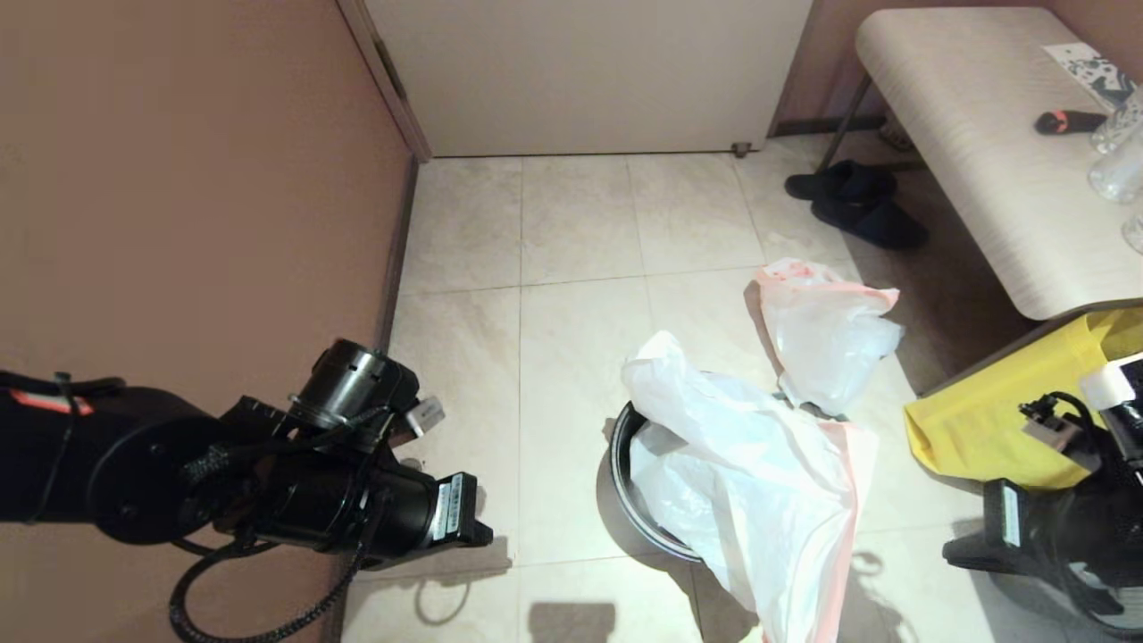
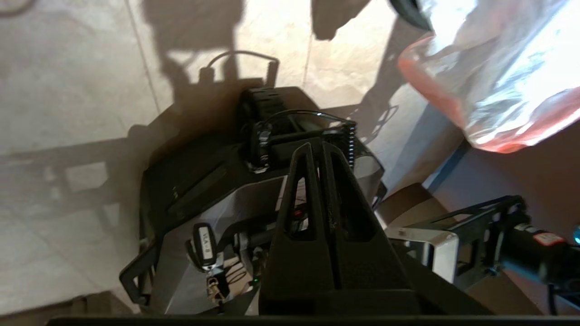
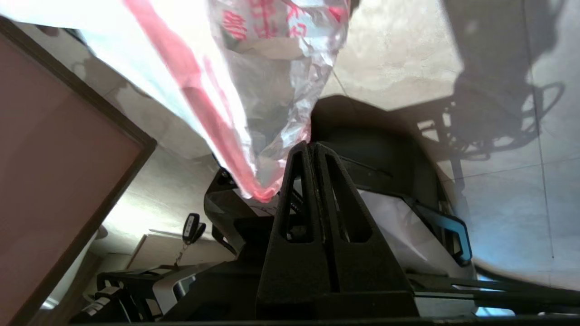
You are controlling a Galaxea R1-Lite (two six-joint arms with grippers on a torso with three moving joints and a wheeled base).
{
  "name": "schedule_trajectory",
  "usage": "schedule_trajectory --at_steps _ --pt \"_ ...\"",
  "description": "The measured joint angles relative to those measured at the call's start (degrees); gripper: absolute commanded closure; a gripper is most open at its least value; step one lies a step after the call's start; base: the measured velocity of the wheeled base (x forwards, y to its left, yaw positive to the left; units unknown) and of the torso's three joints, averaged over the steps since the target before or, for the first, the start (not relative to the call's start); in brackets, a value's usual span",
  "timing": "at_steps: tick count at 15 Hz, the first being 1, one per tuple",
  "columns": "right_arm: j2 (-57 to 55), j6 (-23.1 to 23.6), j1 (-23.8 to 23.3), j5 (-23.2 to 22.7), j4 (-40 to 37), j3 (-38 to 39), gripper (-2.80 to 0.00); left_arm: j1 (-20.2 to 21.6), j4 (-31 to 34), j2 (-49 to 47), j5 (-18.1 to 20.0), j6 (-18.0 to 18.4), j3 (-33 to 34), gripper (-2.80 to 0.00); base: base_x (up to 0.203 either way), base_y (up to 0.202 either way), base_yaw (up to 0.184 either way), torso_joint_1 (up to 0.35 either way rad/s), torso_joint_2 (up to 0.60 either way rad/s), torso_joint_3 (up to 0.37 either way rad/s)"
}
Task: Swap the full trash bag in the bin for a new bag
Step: Put the new garbage bag on the trash can
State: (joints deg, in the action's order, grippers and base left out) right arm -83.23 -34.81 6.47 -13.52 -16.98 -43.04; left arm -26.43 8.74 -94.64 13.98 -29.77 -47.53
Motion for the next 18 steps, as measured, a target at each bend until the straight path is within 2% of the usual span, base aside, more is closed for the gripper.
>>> schedule_trajectory --at_steps 1,3,6,7,10,13,16,18 --pt "-2.8 -0.4 0.0 -1.0 1.6 0.4 0.00 0.0 -1.8 -0.3 -1.1 -0.1 1.0 0.00 0.000 0.000 0.000 0.000 0.00 0.000" --pt "-8.6 -1.1 0.0 -2.8 5.7 0.8 0.00 -0.1 -4.6 -0.8 -5.9 -0.2 2.1 0.00 0.000 0.000 0.000 0.000 0.00 0.000" --pt "-17.3 -1.5 -0.1 -4.4 11.1 0.5 0.00 -0.3 -8.2 -3.5 -17.3 -0.2 3.3 0.00 0.000 0.000 0.000 0.000 0.00 0.000" --pt "-20.2 -2.0 0.5 -5.4 12.6 0.0 0.00 0.0 -11.0 -4.6 -19.8 -0.3 4.6 0.00 0.000 0.000 0.000 0.000 0.00 0.000" --pt "-26.3 -5.9 3.3 -9.2 18.1 -2.5 0.00 1.1 -20.6 -7.5 -20.0 0.8 8.8 0.00 0.000 0.000 0.000 0.000 0.00 0.000" --pt "-29.3 -9.9 6.4 -13.2 25.1 -5.4 0.00 2.0 -22.5 -6.9 -19.7 0.7 10.4 0.00 0.000 0.000 0.000 0.000 0.00 0.000" --pt "-28.7 -12.6 8.7 -13.6 29.5 -6.9 0.00 2.4 -23.8 -6.3 -19.5 0.6 13.3 0.00 0.000 0.000 0.000 0.000 0.00 0.000" --pt "-27.2 -12.7 9.4 -13.8 30.4 -7.0 0.00 4.1 -28.7 -7.5 -18.1 0.6 15.7 0.00 0.000 0.000 0.000 0.000 0.00 0.000"
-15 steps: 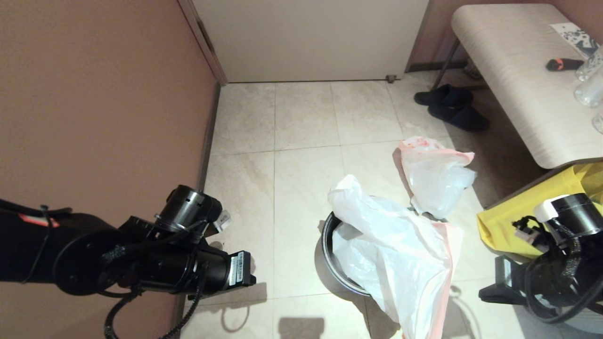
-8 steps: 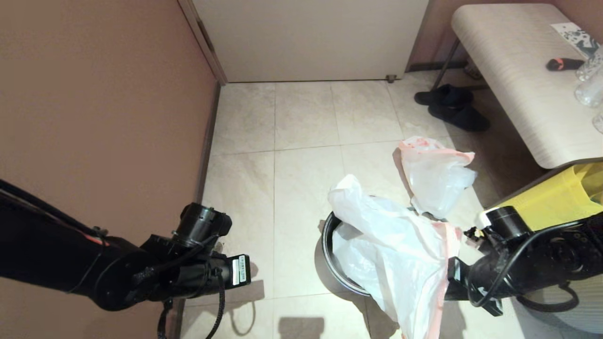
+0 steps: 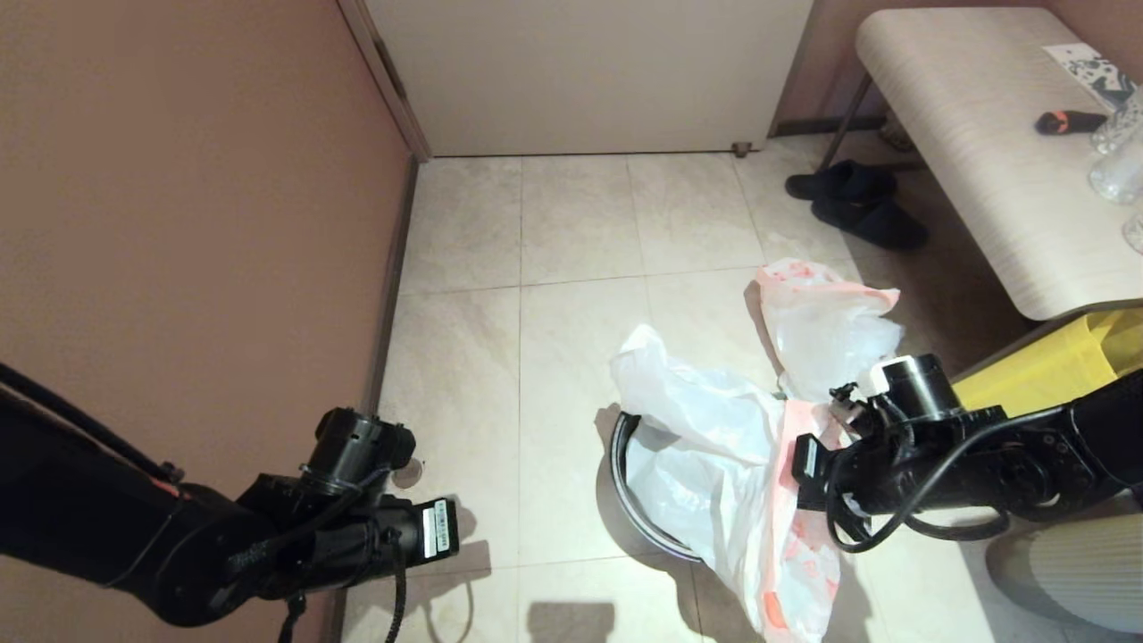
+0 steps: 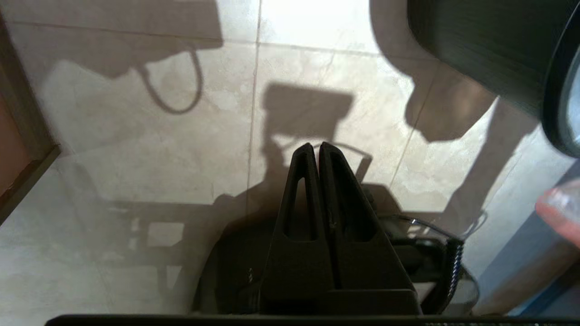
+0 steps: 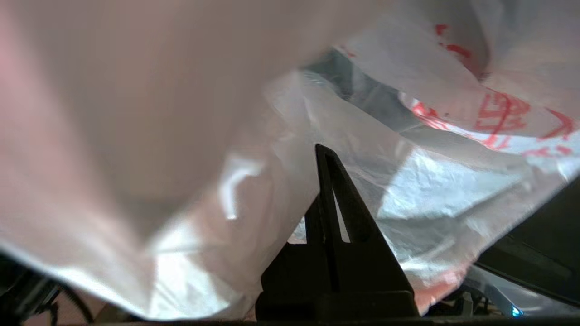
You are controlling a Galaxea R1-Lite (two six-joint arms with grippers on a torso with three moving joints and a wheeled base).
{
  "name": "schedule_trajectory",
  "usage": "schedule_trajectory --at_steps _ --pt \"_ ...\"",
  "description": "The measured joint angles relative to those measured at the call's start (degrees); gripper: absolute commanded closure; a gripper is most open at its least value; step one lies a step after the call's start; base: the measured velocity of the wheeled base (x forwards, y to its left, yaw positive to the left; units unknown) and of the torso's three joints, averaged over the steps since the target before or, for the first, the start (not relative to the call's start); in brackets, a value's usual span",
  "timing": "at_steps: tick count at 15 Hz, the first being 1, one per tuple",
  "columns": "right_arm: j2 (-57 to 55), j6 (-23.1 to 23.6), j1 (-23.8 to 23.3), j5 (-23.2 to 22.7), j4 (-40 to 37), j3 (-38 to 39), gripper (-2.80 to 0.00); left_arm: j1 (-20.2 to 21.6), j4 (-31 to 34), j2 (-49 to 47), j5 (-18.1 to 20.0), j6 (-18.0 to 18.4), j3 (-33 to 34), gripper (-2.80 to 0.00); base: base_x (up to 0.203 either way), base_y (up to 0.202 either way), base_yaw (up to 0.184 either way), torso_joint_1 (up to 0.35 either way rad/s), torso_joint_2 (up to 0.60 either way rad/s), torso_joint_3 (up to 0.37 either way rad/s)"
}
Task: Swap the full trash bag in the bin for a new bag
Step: Put the new garbage bag on the trash can
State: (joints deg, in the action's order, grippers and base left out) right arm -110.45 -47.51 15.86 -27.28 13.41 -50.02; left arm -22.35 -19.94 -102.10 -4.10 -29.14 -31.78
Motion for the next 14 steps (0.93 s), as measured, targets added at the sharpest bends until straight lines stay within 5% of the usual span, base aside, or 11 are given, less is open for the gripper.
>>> schedule_trajectory --at_steps 3,5,8,14 --pt "0.0 0.3 2.6 0.1 7.6 -0.3 0.00 3.0 -9.9 -2.5 3.3 0.0 2.8 0.00 0.000 0.000 0.000 0.000 0.00 0.000" --pt "-1.9 0.6 4.9 -0.1 15.4 -0.5 0.00 3.9 -16.6 -4.0 8.9 0.0 5.9 0.00 0.000 0.000 0.000 0.000 0.00 0.000" --pt "-5.0 1.1 7.4 -5.4 25.6 -0.5 0.00 6.7 -27.9 -6.4 14.4 0.2 8.9 0.00 0.000 0.000 0.000 0.000 0.00 0.000" --pt "1.4 3.0 8.5 -11.5 29.9 4.0 0.00 7.1 -29.1 -8.5 14.7 0.4 9.5 0.00 0.000 0.000 0.000 0.000 0.00 0.000"
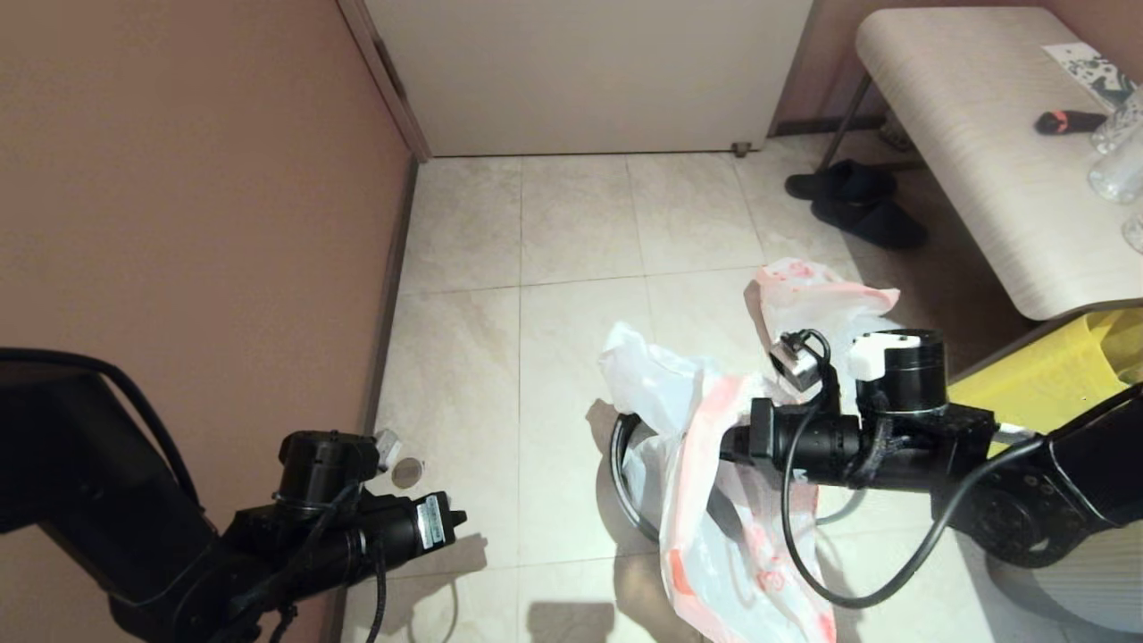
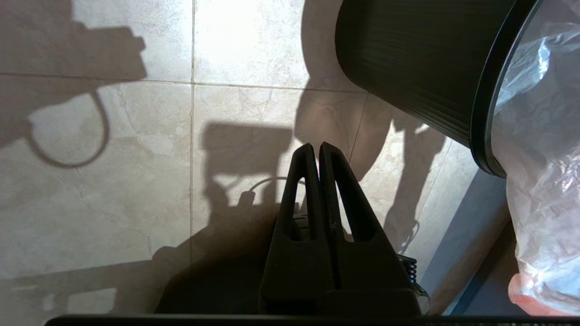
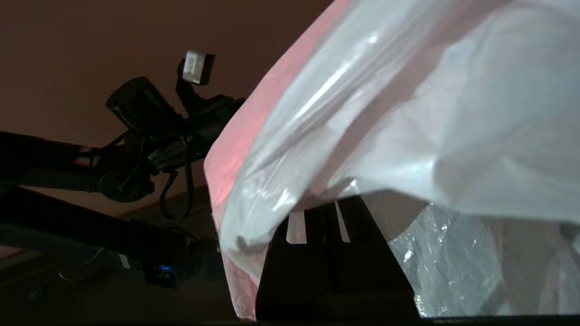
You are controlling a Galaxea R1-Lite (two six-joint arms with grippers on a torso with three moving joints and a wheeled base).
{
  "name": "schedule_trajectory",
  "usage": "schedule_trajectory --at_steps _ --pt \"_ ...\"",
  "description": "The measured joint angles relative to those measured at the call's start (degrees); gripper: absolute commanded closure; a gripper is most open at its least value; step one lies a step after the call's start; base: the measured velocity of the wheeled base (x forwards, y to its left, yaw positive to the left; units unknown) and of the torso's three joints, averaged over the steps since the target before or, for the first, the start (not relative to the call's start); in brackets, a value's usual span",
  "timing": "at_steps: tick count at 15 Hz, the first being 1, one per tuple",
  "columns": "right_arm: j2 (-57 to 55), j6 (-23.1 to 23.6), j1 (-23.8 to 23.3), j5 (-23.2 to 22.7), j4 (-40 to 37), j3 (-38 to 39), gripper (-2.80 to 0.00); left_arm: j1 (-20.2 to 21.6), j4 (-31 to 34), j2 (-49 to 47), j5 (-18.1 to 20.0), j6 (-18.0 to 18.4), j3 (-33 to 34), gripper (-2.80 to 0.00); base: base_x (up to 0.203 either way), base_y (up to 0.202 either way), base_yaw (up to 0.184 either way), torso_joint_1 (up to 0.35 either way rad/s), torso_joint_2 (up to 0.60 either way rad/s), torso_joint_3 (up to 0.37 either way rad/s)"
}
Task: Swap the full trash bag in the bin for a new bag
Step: Put the new garbage bag on the trash can
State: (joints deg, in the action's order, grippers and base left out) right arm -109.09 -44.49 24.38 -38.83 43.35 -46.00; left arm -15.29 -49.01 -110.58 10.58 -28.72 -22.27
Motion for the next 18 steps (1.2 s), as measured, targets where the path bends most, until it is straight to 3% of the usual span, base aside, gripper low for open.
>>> schedule_trajectory --at_steps 6,8,10,12,15,18 --pt "8.0 14.4 -2.3 1.5 0.0 13.5 0.00 -0.5 0.0 -0.5 -0.1 0.1 0.1 0.00 0.000 0.000 0.000 0.000 0.00 0.000" --pt "6.2 21.3 -2.4 3.1 0.1 17.1 0.00 -0.6 0.0 -0.6 -0.2 0.1 0.1 0.00 0.000 0.000 0.000 0.000 0.00 0.000" --pt "2.2 24.1 -1.6 6.2 0.9 18.1 0.00 -0.6 -0.1 -0.8 -0.3 0.1 0.1 0.00 0.000 0.000 0.000 0.000 0.00 0.000" --pt "-1.9 25.8 -1.5 9.7 5.7 19.0 0.00 -0.6 -0.1 -1.0 -0.3 0.2 0.1 0.00 0.000 0.000 0.000 0.000 0.00 0.000" --pt "-8.0 30.0 -2.1 10.9 14.2 23.4 0.00 -0.7 -0.1 -1.1 -0.3 0.2 0.1 0.00 0.000 0.000 0.000 0.000 0.00 0.000" --pt "-16.4 32.5 -3.3 10.9 31.4 30.2 0.00 -0.7 -0.1 -1.0 -0.3 0.2 0.2 0.00 0.000 0.000 0.000 0.000 0.00 0.000"
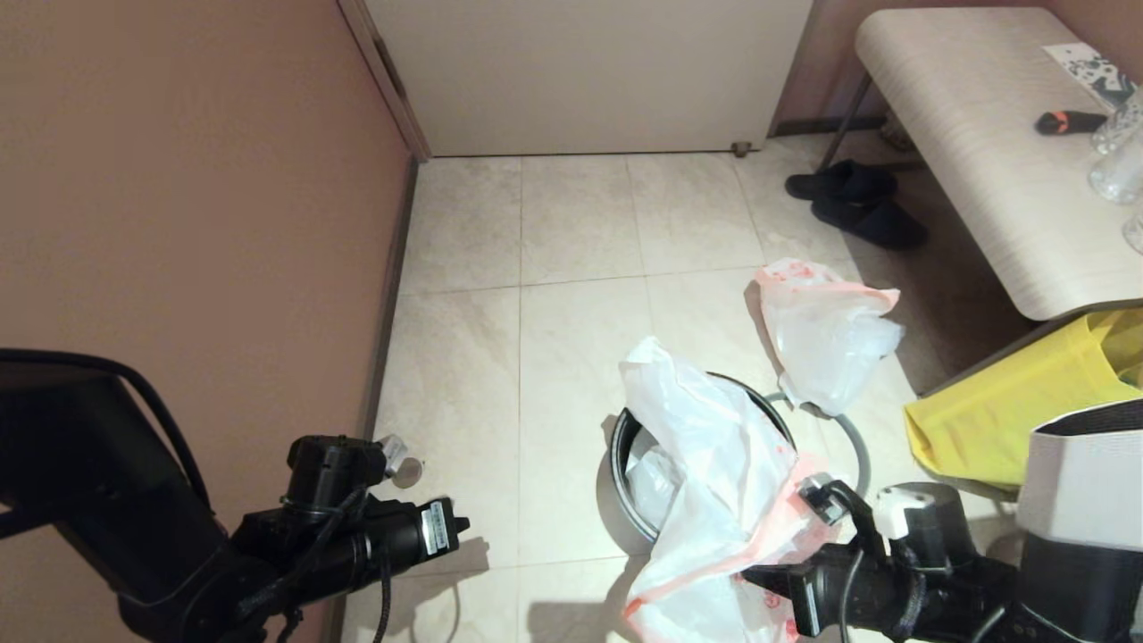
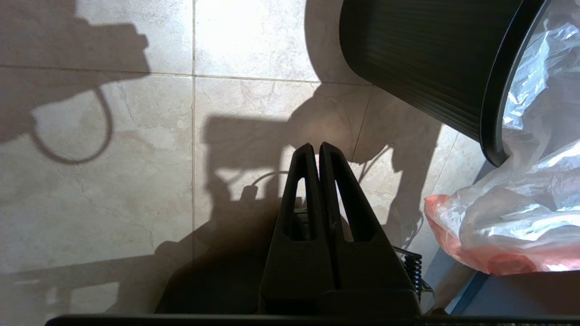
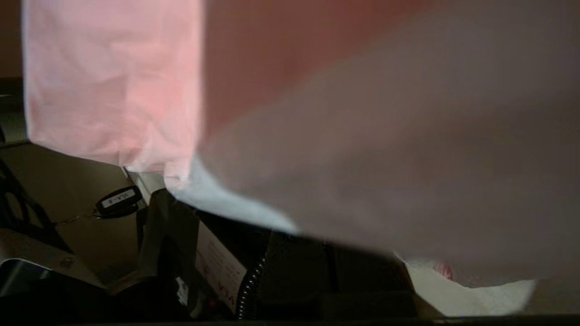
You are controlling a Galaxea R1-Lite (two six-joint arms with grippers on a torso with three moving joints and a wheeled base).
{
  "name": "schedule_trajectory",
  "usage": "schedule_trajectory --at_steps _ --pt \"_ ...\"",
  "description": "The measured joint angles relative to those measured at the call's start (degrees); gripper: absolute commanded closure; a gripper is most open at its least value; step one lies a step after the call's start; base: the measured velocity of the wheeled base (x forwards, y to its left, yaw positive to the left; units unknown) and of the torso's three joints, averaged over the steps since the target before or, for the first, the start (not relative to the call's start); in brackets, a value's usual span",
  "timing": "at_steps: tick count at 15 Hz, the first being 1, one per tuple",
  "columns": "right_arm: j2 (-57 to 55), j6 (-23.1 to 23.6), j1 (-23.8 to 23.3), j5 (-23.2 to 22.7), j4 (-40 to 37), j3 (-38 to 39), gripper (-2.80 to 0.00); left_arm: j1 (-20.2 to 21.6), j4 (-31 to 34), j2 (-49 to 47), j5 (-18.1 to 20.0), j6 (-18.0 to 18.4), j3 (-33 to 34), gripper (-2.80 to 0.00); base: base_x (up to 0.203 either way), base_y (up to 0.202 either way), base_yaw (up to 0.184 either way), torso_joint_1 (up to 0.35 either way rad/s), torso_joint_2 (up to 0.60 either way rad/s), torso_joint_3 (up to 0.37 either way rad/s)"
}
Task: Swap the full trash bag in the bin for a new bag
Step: Put the new garbage bag on the trash can
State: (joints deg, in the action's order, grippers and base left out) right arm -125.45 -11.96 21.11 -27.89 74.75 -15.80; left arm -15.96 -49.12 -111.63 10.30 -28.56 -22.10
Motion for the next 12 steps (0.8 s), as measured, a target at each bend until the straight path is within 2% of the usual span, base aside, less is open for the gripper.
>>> schedule_trajectory --at_steps 2,3,8,12 --pt "-3.9 -0.3 -1.1 -0.5 10.5 4.9 0.00 0.0 0.0 0.0 0.0 0.0 0.1 0.00 0.000 0.000 0.000 0.000 0.00 0.000" --pt "-4.2 -1.0 -1.8 -1.3 12.1 6.6 0.00 -0.1 0.0 0.0 0.0 0.0 0.1 0.00 0.000 0.000 0.000 0.000 0.00 0.000" --pt "6.2 -3.1 -5.5 -5.1 12.5 14.3 0.00 -0.5 0.0 0.0 0.0 0.0 0.5 0.00 0.000 0.000 0.000 0.000 0.00 0.000" --pt "11.7 -1.4 -5.8 -5.4 5.5 15.7 0.00 -0.8 0.0 0.1 -0.1 0.0 0.7 0.00 0.000 0.000 0.000 0.000 0.00 0.000"
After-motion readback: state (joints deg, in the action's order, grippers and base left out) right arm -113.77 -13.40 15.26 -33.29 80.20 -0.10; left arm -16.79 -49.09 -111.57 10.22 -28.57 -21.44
